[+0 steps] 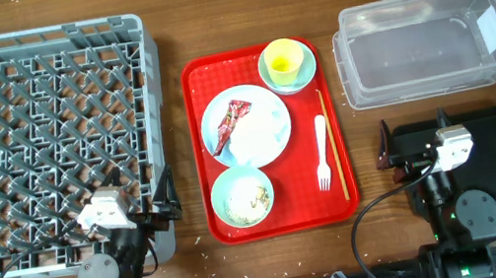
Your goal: Sort waste into correct bins and load items into the dishwasher rack
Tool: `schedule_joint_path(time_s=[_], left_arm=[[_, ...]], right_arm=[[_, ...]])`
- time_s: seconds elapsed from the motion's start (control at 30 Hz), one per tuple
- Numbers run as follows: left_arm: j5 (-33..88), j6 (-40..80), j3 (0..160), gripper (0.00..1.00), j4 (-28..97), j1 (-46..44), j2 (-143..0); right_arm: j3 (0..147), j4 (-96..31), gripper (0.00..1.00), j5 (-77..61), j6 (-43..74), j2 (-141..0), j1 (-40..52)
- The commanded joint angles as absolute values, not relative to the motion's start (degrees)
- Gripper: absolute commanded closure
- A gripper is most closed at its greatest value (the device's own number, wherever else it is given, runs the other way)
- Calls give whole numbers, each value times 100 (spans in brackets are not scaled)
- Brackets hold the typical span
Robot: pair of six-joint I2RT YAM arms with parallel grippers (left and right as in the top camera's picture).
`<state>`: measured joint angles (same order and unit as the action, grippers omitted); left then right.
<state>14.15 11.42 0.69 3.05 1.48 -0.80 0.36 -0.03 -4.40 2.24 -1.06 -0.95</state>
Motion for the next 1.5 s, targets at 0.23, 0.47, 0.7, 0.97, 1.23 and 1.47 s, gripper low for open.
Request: schedule_joint_path(time_s=[0.23, 0.47, 0.7, 0.97, 1.23, 1.47], left_arm=[[2211, 2084, 34, 0, 255, 172, -60], [4213, 3806, 34, 0, -578, 172, -60], [4495, 3393, 467, 0, -1452, 174, -237], [3575, 1190, 3905, 0, 3100, 172, -2836], [4471, 816, 6595, 0, 5537, 172, -5354], [5166, 810, 6591, 0, 5881, -113, -5830]], right_arm=[[30, 8, 0, -342, 154, -139, -84], [30, 8, 0, -342, 150, -139, -84], [30, 8, 0, -342, 152, -139, -84], [30, 5, 0, -342, 150, -139, -84], [30, 8, 0, -342, 152, -139, -84], [30, 8, 0, -342, 152, -139, -84]])
